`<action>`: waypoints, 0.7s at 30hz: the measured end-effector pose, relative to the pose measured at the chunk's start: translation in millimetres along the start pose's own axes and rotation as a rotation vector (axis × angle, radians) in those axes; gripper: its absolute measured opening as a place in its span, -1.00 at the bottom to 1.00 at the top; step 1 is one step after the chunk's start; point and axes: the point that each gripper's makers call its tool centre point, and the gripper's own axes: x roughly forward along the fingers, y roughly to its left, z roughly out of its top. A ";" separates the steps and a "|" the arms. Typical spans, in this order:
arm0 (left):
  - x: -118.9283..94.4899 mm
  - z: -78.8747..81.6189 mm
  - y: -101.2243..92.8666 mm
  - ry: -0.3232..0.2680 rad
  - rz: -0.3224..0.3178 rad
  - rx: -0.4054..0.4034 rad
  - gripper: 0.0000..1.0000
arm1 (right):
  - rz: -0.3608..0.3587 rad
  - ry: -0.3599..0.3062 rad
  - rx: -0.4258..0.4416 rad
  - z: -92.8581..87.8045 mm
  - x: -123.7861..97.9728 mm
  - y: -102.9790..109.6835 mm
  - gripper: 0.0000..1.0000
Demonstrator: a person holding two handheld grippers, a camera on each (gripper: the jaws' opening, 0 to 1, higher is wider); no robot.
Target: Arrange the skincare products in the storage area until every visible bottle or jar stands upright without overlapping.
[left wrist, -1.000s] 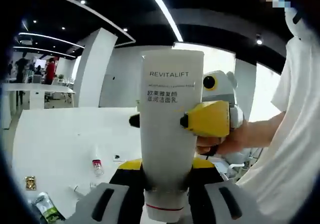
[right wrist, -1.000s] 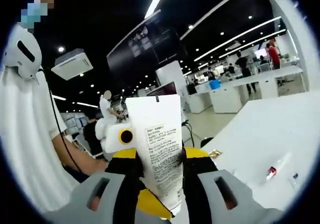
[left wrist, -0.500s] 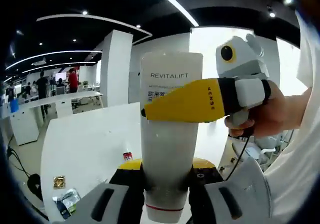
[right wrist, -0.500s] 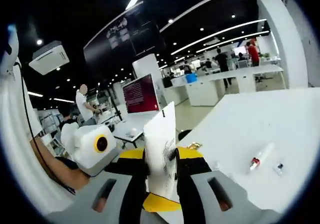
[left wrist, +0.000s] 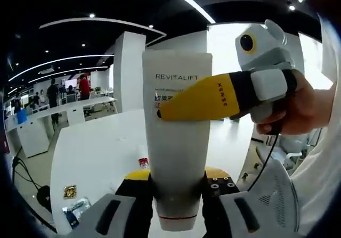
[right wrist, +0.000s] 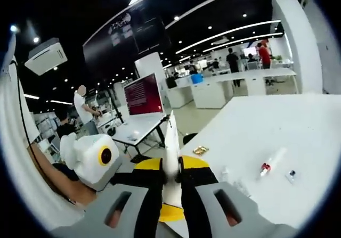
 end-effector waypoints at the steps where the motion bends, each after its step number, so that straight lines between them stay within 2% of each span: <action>1: 0.2 -0.5 -1.8 -0.004 -0.022 -0.006 -0.30 | 0.003 0.003 -0.002 -0.4 -0.4 -0.3 -0.83; 4: -0.2 1.2 -10.2 -0.022 -0.107 -0.037 -0.29 | 0.036 0.023 -0.027 -1.9 -3.6 0.1 -0.84; 5: -1.3 1.4 -10.6 -0.024 -0.116 -0.045 -0.29 | 0.060 0.026 -0.037 -1.8 -4.8 2.4 -0.84; 6: -2.5 5.0 -14.0 -0.043 -0.152 -0.029 -0.30 | 0.084 0.028 -0.056 -0.9 -6.9 4.2 -0.84; 8: -5.4 11.0 -20.0 -0.070 -0.210 -0.036 -0.29 | 0.178 0.045 -0.092 -2.4 -10.8 13.8 -0.84; 9: -7.5 12.9 -24.3 -0.075 -0.256 -0.042 -0.27 | 0.197 0.044 -0.095 -2.0 -12.5 16.0 -0.83; 10: -8.6 14.2 -27.7 -0.077 -0.294 -0.064 -0.27 | 0.248 0.060 -0.099 -4.1 -15.6 22.0 -0.83; 13: -14.0 11.7 -39.3 -0.064 -0.427 -0.115 -0.27 | 0.322 0.064 -0.159 -3.8 -21.8 28.9 -0.83; 15: -19.2 11.3 -44.5 -0.065 -0.494 -0.116 -0.27 | 0.388 0.097 -0.175 -7.0 -27.0 35.5 -0.83; 18: -29.4 10.0 -54.4 -0.043 -0.601 -0.115 -0.27 | 0.451 0.111 -0.190 -7.9 -32.0 41.7 -0.84; 21: -33.7 7.0 -60.8 -0.023 -0.648 -0.102 -0.29 | 0.522 0.098 -0.181 -4.6 -38.3 50.2 -0.84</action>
